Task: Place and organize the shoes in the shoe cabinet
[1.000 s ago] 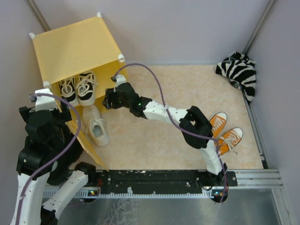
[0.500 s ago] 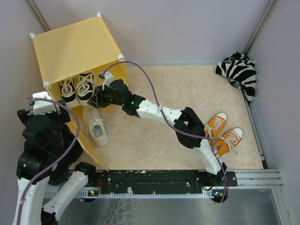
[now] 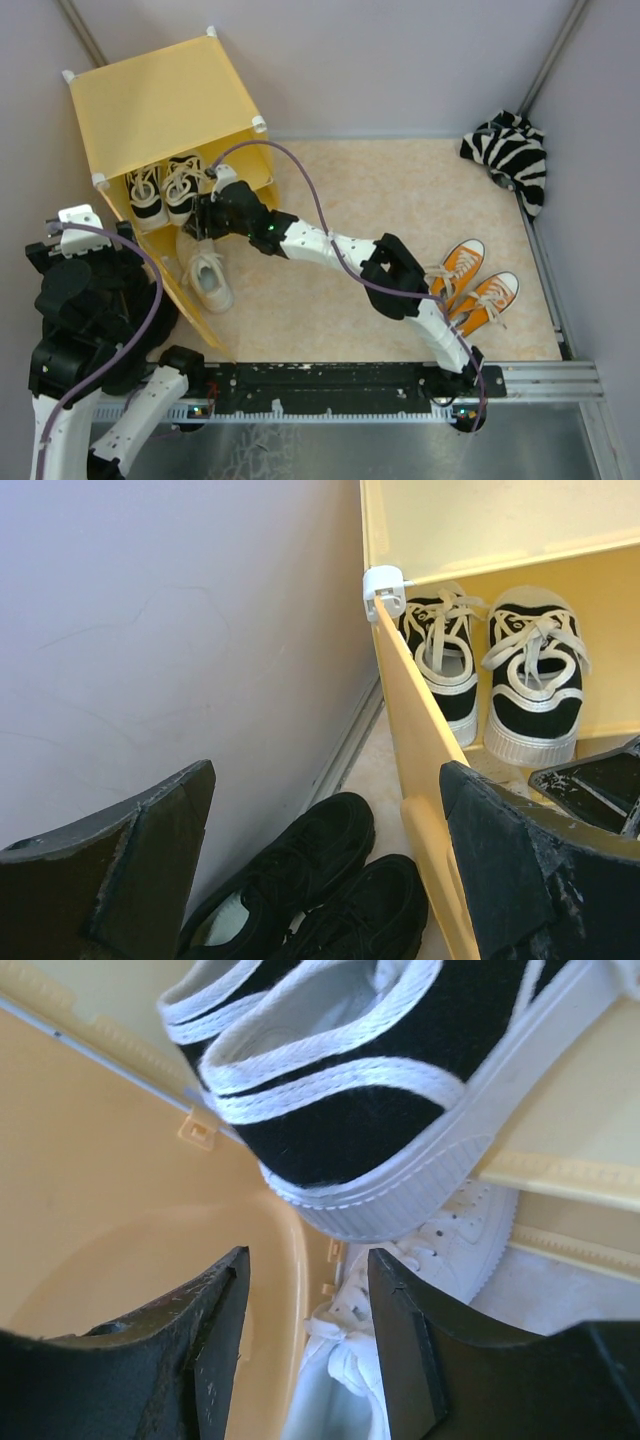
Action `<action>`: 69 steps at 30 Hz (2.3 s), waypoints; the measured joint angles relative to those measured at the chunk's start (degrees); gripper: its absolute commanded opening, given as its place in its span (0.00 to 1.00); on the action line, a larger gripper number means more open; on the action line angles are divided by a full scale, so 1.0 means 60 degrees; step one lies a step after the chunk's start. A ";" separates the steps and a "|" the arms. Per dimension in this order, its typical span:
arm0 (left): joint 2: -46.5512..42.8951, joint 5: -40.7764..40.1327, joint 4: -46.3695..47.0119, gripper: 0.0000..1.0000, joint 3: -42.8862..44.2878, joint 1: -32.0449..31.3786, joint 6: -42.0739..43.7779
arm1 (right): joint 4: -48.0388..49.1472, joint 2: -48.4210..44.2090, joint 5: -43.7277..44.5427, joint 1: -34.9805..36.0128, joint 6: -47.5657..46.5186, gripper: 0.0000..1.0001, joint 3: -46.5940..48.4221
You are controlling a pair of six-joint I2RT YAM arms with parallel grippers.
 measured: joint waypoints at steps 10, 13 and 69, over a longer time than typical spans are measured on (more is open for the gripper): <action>-0.0146 -0.0011 0.0033 0.99 -0.0004 0.0000 0.0124 | -0.0157 0.0102 0.0896 -0.0401 -0.0102 0.51 0.0251; -0.0146 -0.0011 0.0058 0.99 -0.0011 0.0000 0.0138 | -0.0131 0.0331 0.0896 -0.0597 -0.0149 0.51 0.0535; -0.0586 0.0073 0.1166 0.99 -0.0965 -0.0004 0.0747 | 0.1632 0.3049 0.0958 -0.0900 -0.0750 0.56 0.3595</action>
